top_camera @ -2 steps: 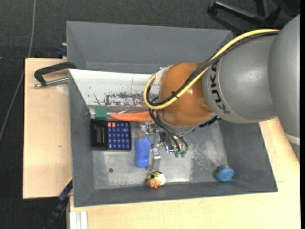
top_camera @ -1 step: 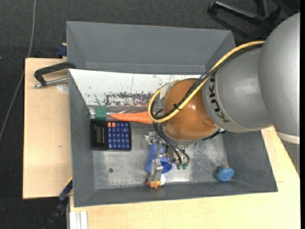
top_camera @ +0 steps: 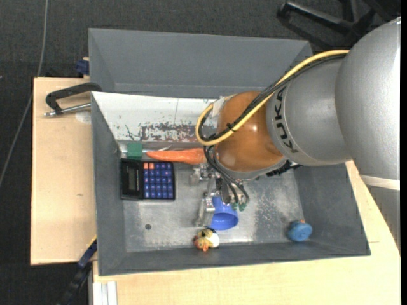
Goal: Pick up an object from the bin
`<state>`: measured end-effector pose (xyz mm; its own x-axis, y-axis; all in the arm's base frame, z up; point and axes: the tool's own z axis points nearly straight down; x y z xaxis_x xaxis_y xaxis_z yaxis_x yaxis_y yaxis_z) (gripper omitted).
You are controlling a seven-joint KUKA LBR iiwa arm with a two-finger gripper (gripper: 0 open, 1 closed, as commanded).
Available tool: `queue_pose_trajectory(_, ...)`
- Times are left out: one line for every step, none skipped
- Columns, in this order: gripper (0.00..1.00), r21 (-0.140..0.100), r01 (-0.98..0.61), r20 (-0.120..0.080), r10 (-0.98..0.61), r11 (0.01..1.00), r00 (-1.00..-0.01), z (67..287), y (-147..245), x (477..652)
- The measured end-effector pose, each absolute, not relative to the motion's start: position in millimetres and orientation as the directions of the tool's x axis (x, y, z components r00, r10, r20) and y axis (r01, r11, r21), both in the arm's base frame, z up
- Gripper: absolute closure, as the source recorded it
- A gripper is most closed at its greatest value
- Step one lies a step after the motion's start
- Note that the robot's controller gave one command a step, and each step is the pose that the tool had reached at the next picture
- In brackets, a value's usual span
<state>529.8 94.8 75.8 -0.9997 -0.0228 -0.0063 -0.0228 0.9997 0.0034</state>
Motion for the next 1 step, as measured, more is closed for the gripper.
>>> queue_pose_trajectory(0.0, 0.006, -0.093, -0.012, -0.093, 0.996, -0.996, 72.7, 55.4, 523.7)
